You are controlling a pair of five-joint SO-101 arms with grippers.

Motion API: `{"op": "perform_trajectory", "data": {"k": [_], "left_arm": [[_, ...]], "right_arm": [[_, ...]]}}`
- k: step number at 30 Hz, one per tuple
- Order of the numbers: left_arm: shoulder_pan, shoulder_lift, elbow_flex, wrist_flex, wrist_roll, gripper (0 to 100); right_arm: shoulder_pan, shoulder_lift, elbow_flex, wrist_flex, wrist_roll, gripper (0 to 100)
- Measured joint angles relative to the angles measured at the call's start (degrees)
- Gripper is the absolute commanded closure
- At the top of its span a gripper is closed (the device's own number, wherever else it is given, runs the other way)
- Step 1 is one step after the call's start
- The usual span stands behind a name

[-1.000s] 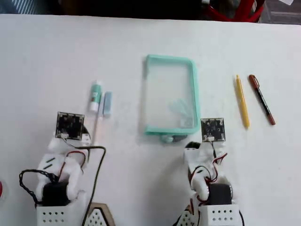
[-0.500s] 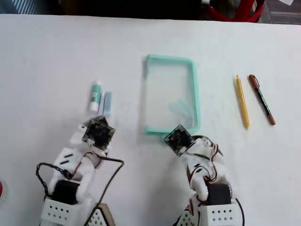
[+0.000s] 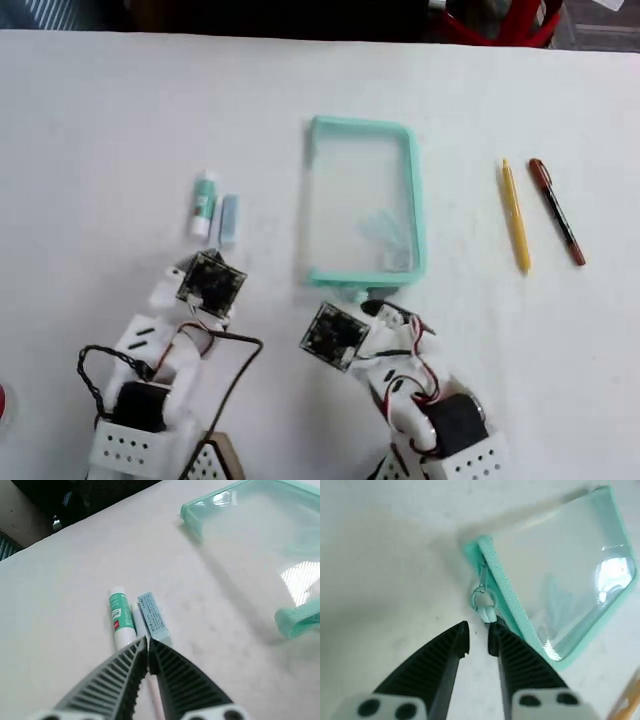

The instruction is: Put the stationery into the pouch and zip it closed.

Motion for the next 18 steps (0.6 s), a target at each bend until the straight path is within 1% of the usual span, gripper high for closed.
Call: {"op": "perform_trajectory", "data": {"k": [2, 5, 9, 10, 12, 14, 18], "left_arm": [[-0.9, 0.0, 0.0, 0.0, 0.0, 98], [-4.1, 0.0, 0.0, 0.0, 0.3, 98], [-8.3, 0.0, 0.0, 0.0, 7.6, 98], [-8.9, 0.0, 0.0, 0.0, 9.7, 98], [-9.1, 0.0, 0.0, 0.0, 12.3, 98], [-9.1, 0.0, 0.0, 0.0, 13.2, 98], [-7.8, 0.0, 0.0, 0.0, 13.6, 98]], "right_arm": [[-0.6, 4.7, -1.4, -1.8, -1.6, 87.0], [-0.7, 14.3, -7.4, -3.3, -4.4, 88.4], [-2.5, 30.5, -17.2, -3.4, -5.0, 88.6], [-3.6, 34.4, -18.3, -3.4, -4.5, 88.6], [-5.5, 41.8, -19.0, -3.7, -0.7, 88.5], [-5.8, 48.0, -19.3, -5.5, 2.5, 88.3], [-3.9, 57.4, -19.8, -9.9, 4.4, 88.2]]}}
